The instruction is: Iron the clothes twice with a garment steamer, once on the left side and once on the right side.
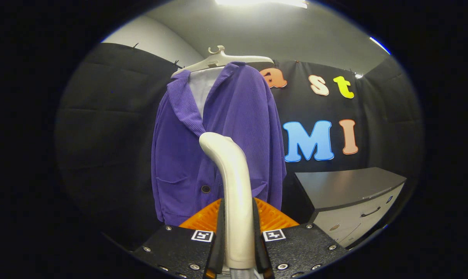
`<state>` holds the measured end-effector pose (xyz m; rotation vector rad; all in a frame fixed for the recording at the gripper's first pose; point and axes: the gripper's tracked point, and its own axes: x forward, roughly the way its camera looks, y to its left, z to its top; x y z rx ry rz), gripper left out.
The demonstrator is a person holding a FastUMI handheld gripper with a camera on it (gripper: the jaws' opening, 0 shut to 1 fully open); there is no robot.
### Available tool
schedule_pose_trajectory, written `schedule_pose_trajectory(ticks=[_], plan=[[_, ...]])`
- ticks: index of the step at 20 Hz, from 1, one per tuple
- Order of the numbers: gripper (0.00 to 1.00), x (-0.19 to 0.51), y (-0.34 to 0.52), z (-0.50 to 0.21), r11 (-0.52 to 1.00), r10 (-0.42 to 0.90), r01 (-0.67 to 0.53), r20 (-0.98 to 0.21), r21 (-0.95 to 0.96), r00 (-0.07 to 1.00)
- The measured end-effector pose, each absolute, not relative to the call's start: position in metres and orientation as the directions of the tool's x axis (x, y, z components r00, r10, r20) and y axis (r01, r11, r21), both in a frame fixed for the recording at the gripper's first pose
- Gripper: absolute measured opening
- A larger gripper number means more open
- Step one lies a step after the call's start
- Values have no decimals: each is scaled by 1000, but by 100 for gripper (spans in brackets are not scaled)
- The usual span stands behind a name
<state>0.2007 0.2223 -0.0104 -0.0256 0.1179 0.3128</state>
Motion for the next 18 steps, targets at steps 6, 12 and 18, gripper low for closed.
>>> schedule_pose_trajectory(ticks=[6,12,18], plan=[[32,189,215,-52,956,288,-293,-168,0,943],[32,180,200,-80,964,264,-266,-180,13,948],[32,157,193,-86,968,250,-247,-125,37,960]])
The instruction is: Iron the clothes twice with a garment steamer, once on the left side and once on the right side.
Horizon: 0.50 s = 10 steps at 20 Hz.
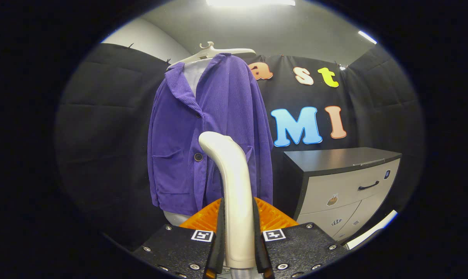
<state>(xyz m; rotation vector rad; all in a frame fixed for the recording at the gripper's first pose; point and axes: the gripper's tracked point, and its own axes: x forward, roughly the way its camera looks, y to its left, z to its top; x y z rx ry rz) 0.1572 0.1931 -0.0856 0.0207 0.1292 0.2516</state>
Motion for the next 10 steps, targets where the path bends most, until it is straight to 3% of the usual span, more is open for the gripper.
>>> schedule_pose_trajectory(ticks=[6,10], plan=[[32,148,186,-146,973,232,-222,-272,71,934],[32,141,187,-159,973,231,-212,-304,95,924]])
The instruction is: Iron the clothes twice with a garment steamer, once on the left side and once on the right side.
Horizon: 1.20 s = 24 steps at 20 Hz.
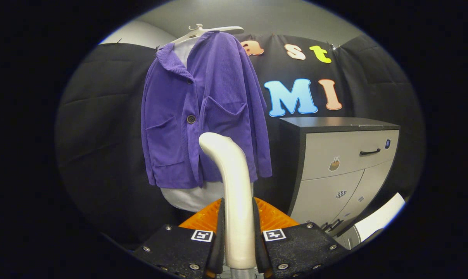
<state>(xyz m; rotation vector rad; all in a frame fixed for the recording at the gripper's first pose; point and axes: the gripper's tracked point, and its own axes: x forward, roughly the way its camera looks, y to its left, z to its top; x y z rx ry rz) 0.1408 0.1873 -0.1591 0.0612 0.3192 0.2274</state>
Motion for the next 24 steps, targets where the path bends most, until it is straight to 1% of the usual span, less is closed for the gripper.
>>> schedule_pose_trajectory(ticks=[4,10,17,24], plan=[[32,138,202,-118,960,273,-251,-221,123,936],[32,140,238,-17,933,348,-342,-42,114,937],[32,165,272,88,914,380,-392,125,101,917],[32,185,313,168,900,401,-429,235,79,885]])
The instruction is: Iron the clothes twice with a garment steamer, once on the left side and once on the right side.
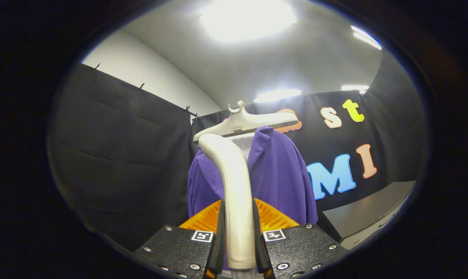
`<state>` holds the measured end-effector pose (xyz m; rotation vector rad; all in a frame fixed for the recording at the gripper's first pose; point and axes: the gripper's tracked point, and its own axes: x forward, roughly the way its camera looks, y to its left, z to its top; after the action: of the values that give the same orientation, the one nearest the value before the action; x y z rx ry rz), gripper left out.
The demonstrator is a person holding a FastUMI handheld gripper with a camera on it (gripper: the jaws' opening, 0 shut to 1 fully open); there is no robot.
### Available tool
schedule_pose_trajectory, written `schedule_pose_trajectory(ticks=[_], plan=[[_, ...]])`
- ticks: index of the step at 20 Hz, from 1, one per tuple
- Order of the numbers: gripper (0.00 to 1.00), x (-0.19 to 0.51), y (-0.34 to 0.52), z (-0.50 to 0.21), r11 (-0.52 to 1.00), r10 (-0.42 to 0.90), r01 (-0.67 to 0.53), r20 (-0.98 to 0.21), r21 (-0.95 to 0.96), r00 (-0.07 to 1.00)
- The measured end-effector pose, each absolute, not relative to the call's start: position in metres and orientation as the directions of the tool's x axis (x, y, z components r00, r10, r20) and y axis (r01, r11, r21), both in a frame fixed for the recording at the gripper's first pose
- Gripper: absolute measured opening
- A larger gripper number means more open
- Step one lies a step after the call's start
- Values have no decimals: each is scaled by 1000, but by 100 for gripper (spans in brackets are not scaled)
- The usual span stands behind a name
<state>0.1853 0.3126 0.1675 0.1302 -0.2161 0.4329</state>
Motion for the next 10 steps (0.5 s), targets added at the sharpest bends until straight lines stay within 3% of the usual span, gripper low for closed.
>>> schedule_pose_trajectory(ticks=[5,10], plan=[[32,205,354,193,894,418,-444,253,55,872],[32,229,380,170,902,422,-431,189,8,887]])
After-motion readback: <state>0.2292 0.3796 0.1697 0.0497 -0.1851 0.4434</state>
